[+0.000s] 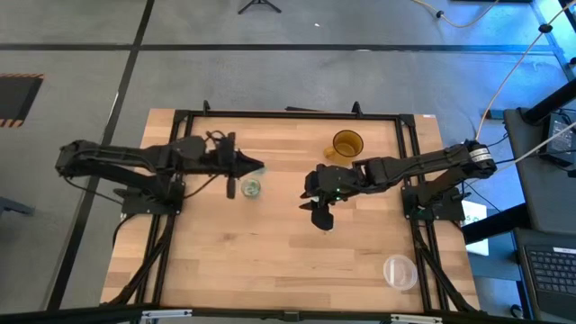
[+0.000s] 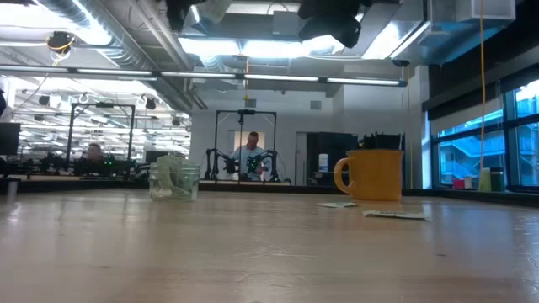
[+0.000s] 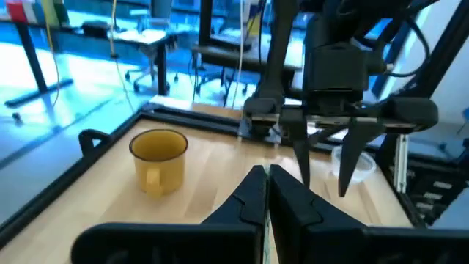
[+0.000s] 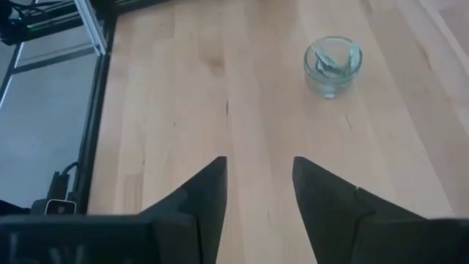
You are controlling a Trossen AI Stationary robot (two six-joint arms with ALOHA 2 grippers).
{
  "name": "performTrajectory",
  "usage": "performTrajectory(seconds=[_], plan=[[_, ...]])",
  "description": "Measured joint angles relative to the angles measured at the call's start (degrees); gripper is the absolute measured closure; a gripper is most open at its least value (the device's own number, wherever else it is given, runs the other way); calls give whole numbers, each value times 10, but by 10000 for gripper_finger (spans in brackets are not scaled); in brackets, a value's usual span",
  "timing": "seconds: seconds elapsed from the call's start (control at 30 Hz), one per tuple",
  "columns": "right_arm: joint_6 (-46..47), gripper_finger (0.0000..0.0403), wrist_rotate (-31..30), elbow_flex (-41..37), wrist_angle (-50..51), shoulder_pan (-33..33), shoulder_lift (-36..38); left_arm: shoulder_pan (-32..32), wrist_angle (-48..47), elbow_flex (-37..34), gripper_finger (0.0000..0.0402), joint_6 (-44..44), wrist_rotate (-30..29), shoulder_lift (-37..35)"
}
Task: Pick and place Stevia / Truvia into bins
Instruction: Put the stevia packet into the transparent container
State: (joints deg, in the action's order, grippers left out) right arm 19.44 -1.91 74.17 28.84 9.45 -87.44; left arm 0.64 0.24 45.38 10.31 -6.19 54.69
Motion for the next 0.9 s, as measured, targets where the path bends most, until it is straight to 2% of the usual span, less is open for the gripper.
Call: performTrajectory(seconds=[0.23,0.5,0.7,0.9], plan=[[0,243,-10,0,-3,-2,0,45,178,-176,398,-19,54,-70],[0,243,-54,0,-9,-3,0,82,364,-338,398,-16,78,-55],[15,243,-75,0,-12,-7,0,103,434,-401,398,-21,78,-34],[33,243,-77,0,-14,-23,0,118,458,-413,398,-21,104,3]])
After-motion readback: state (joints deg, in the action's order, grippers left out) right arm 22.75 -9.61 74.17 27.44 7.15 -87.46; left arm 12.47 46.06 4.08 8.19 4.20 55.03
